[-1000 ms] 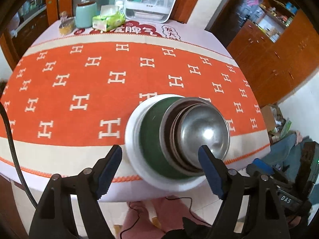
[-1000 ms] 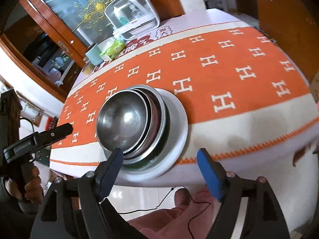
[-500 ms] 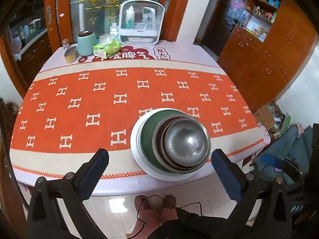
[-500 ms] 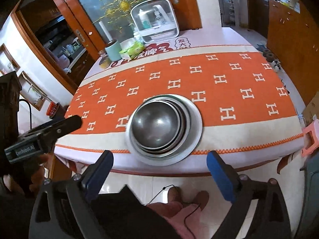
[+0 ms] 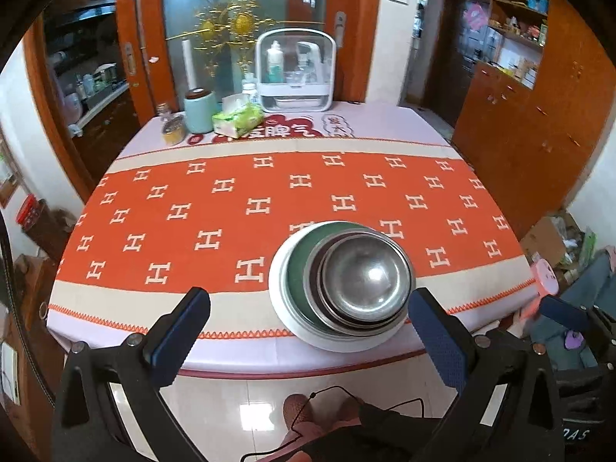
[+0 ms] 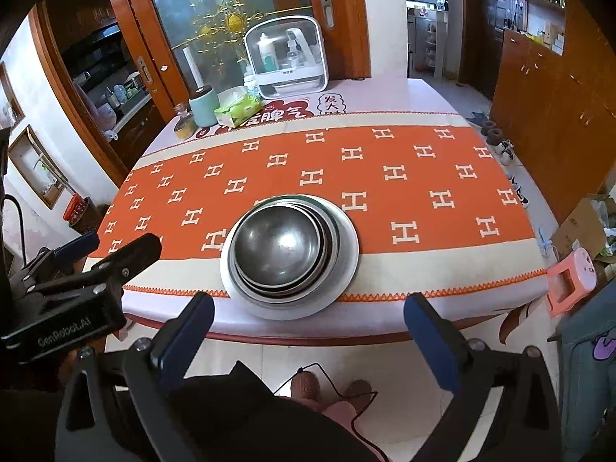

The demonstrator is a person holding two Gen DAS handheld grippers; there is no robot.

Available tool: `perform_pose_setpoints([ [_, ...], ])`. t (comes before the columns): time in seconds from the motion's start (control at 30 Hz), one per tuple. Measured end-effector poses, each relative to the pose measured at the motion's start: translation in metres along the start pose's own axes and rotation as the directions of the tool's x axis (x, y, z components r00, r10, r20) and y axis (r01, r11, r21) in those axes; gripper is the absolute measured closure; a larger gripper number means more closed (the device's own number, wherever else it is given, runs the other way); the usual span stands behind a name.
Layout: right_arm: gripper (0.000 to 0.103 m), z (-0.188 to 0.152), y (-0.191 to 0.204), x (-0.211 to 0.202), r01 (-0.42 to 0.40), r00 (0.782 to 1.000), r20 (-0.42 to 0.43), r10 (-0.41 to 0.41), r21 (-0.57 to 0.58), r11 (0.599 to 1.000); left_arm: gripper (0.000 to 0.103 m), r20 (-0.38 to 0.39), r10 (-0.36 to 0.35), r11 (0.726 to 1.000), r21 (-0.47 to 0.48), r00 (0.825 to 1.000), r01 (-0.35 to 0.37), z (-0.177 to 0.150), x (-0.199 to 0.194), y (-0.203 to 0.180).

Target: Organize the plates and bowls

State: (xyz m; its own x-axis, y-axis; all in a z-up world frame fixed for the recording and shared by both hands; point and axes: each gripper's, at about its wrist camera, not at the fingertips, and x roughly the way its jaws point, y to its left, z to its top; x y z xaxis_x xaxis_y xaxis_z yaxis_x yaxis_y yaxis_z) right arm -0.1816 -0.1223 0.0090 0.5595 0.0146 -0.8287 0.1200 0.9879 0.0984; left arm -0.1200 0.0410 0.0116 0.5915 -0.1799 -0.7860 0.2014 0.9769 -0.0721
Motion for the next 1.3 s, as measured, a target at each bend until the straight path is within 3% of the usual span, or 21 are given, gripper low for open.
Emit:
perform_pose_setpoints([
  [0.4, 0.0, 0.006, -0.001, 0.001, -0.013, 0.999, 0.044, 0.015, -0.027, 1.0, 0.001, 0.039, 0.103, 0.995, -0.016, 0.994, -0.102, 0.0, -0.005, -0.009],
  [1.3, 0.0, 0.009, -0.006, 0.001, -0.021, 0.998, 0.056, 0.023, -0.027, 0.999, 0.001, 0.072, 0.112, 0.993, 0.012, 0.991, -0.114, 0.003, -0.011, -0.019],
])
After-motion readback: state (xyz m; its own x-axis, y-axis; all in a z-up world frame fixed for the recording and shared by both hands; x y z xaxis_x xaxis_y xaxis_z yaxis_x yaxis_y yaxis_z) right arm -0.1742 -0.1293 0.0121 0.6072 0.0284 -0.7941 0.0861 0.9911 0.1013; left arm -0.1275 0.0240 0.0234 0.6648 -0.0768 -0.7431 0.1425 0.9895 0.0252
